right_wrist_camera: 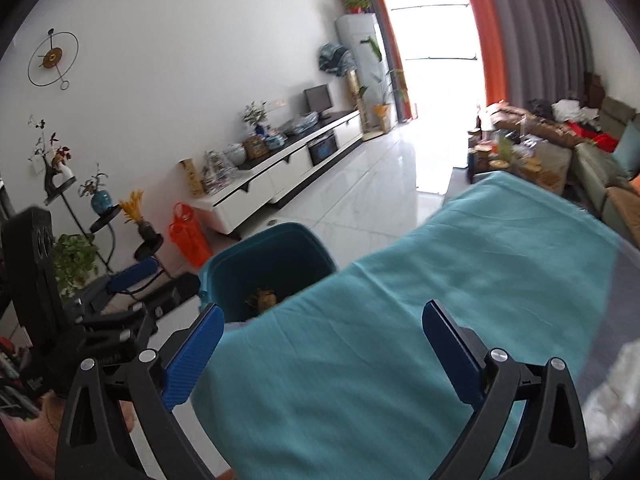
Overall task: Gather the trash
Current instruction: 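Move both tools back over the table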
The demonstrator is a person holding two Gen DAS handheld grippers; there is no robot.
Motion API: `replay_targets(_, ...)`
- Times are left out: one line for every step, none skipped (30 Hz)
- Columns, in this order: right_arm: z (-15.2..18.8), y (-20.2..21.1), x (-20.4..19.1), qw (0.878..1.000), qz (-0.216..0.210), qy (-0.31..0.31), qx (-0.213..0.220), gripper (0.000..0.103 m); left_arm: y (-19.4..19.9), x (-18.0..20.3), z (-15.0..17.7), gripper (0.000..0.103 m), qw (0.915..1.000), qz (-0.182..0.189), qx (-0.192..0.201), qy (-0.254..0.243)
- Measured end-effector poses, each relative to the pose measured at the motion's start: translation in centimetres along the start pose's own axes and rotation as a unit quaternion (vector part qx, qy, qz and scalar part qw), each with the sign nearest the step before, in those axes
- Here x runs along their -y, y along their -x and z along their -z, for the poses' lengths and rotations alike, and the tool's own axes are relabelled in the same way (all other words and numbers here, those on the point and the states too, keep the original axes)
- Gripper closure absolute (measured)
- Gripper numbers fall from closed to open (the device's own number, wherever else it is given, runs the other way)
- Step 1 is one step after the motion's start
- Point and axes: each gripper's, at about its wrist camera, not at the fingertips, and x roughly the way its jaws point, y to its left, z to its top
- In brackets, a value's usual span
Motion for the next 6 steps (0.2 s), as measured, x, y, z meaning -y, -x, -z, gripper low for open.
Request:
replay_targets(0.4,0.7,0.5,1.000,0.005,-0.001,0.005,0.007,0.1,0.9,-0.1,0.006,0.9999,0.012,-0.002,-0.005)
replay_targets(0.6,1.4,0.7,1.000,0.011,-0.001,0.009,0.007,0.3,1.6,-0.2,0.006,0.9998,0.017,-0.002,-0.010)
replay_targets(1.1,2.1,1.1,1.000,0.021,-0.002,0.014,0.007,0.4,2.4,-0.2,0.006,0.9996,0.021,0.000,-0.018)
replay_targets(1.6,3.2,1.7,0.999,0.035,-0.003,0.020,0.007,0.5,3.3,-0.1,0.006,0.9992,0.027,0.002,-0.028)
replay_targets(2.0,4.0,2.2,0.998,0.050,-0.006,0.023,0.007,0.5,4.4,-0.1,0.006,0.9986,0.036,0.000,-0.039)
replay_targets(2.3,4.7,2.6,0.998,0.062,-0.008,0.025,0.007,0.4,5.4,-0.1,0.006,0.9979,0.046,-0.005,-0.045)
